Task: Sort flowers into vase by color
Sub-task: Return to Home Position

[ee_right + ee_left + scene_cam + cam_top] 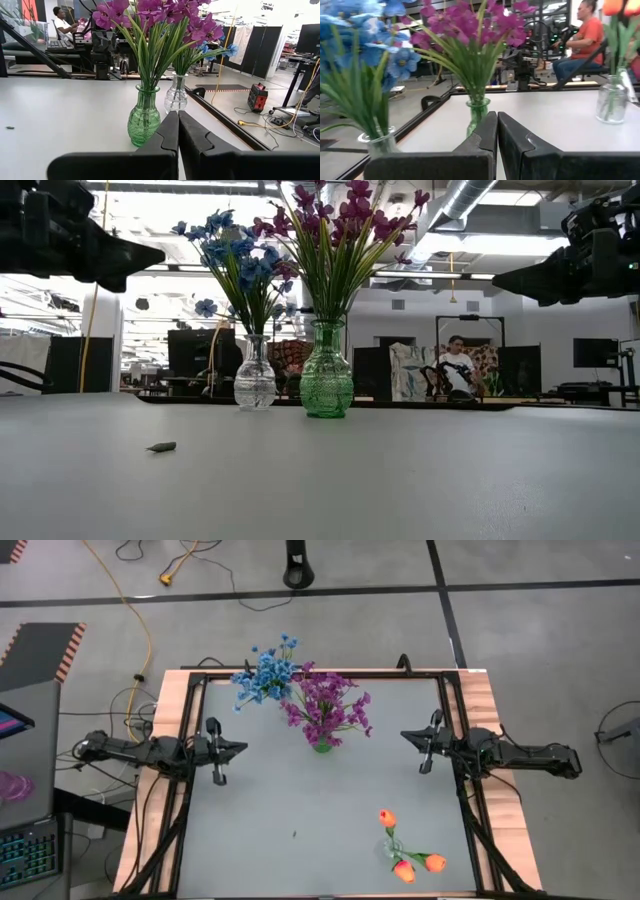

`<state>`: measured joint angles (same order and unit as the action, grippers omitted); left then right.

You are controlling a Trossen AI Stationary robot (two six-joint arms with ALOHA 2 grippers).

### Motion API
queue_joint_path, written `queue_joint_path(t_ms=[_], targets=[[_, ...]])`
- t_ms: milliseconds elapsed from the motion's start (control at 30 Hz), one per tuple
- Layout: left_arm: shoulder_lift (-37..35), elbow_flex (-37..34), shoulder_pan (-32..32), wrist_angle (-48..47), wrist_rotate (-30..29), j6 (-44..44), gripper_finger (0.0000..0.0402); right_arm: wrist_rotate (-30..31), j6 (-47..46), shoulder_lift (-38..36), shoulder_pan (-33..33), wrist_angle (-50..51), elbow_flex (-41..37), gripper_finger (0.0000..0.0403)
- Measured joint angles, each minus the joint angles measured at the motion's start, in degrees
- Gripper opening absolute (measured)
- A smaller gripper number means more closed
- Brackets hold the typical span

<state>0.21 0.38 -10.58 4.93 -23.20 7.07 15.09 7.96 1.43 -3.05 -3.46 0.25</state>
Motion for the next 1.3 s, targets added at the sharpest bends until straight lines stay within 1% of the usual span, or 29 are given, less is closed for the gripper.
queue_joint_path(t_ms=[267, 1300], targets=[[0.0, 0.0, 3.4, 0.0, -0.1, 0.0, 0.0, 0.0, 0.0, 0.0, 0.0, 0.0, 0.0, 0.0031], [0.0, 0.0, 3.5, 0.0, -0.1, 0.0, 0.0, 0.0, 0.0, 0.0, 0.0, 0.0, 0.0, 0.0031]])
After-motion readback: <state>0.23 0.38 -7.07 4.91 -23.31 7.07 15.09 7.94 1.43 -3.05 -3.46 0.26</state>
